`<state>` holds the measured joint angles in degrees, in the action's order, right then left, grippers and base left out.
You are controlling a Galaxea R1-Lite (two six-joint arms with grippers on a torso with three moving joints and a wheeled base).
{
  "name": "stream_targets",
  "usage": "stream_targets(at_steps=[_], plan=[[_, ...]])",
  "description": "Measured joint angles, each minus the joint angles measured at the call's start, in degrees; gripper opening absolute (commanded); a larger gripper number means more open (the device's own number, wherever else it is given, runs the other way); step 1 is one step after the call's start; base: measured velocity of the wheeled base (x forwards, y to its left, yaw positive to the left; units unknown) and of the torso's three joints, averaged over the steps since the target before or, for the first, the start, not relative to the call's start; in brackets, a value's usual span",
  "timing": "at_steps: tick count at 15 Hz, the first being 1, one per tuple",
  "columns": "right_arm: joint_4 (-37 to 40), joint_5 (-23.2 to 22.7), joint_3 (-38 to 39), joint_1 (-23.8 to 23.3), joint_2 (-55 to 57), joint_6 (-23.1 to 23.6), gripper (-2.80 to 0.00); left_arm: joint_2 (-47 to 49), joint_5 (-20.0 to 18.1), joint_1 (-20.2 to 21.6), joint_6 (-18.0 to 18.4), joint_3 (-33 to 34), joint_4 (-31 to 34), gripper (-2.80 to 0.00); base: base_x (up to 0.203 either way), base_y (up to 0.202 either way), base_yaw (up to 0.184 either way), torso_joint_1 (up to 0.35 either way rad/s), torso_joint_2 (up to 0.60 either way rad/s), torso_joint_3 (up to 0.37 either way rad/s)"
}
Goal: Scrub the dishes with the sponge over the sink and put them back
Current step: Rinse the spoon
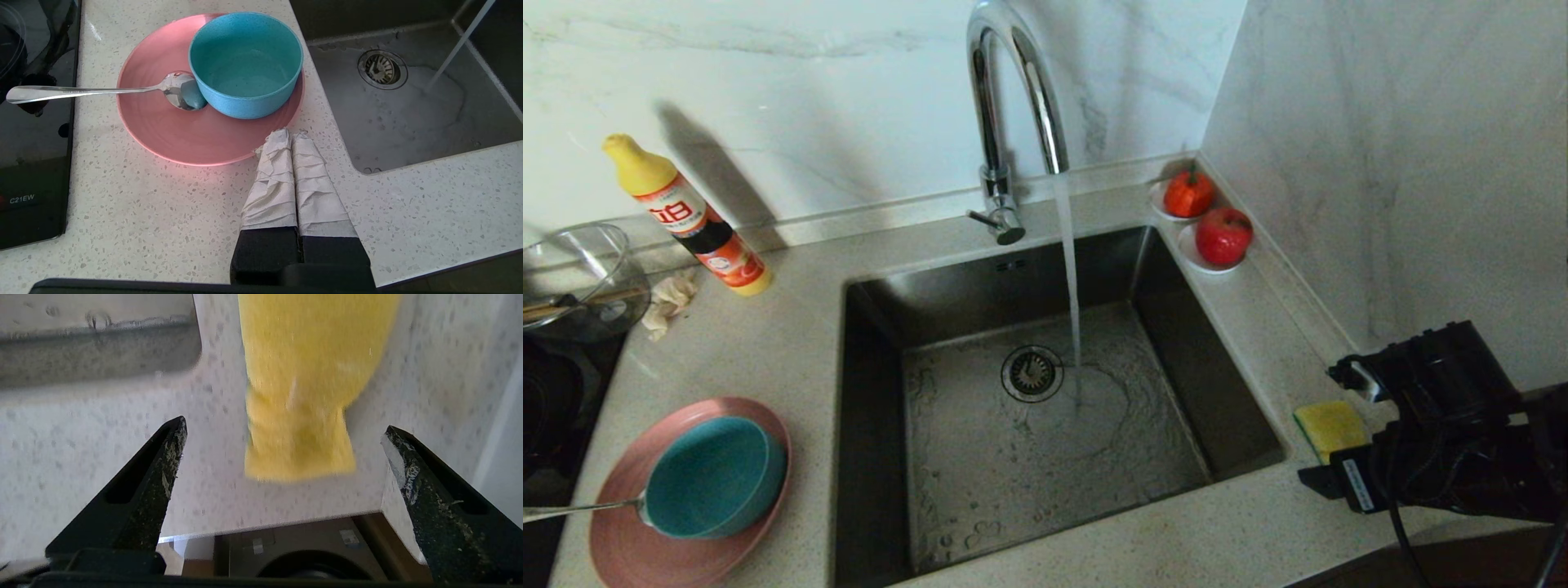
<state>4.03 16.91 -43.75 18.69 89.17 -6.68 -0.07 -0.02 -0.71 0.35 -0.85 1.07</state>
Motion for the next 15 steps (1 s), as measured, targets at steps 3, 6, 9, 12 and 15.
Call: stream_targets(at_steps=[3, 6, 9, 12, 15], plan=[[0.71, -0.24, 0.73, 0.00, -0.94, -0.44, 0.00, 0.00, 0.00, 0.00, -0.02, 0.00, -0.01, -2.80, 0.000, 0.000, 0.000, 0.000, 0.00, 0.000], [0.73, -0.51, 2.10, 0.00, -1.44, -1.06, 0.00, 0.00, 0.00, 0.00, 0.00, 0.00, -0.02, -2.80, 0.000, 0.000, 0.000, 0.000, 0.00, 0.000], [0.65, -0.67, 3.02, 0.00, -1.47, -2.49, 0.00, 0.00, 0.02, 0.00, 0.00, 0.00, -0.02, -2.80, 0.000, 0.000, 0.000, 0.000, 0.00, 0.000], [0.46, -0.92, 3.79, 0.00, -1.50, -2.71, 0.00, 0.00, 0.00, 0.00, -0.01, 0.00, -0.02, -2.80, 0.000, 0.000, 0.000, 0.000, 0.00, 0.000], [0.37, -0.98, 3.87, 0.00, -1.52, -2.61, 0.00, 0.00, -0.05, 0.00, -0.02, 0.00, -0.04, -2.80, 0.000, 0.000, 0.000, 0.000, 0.00, 0.000]])
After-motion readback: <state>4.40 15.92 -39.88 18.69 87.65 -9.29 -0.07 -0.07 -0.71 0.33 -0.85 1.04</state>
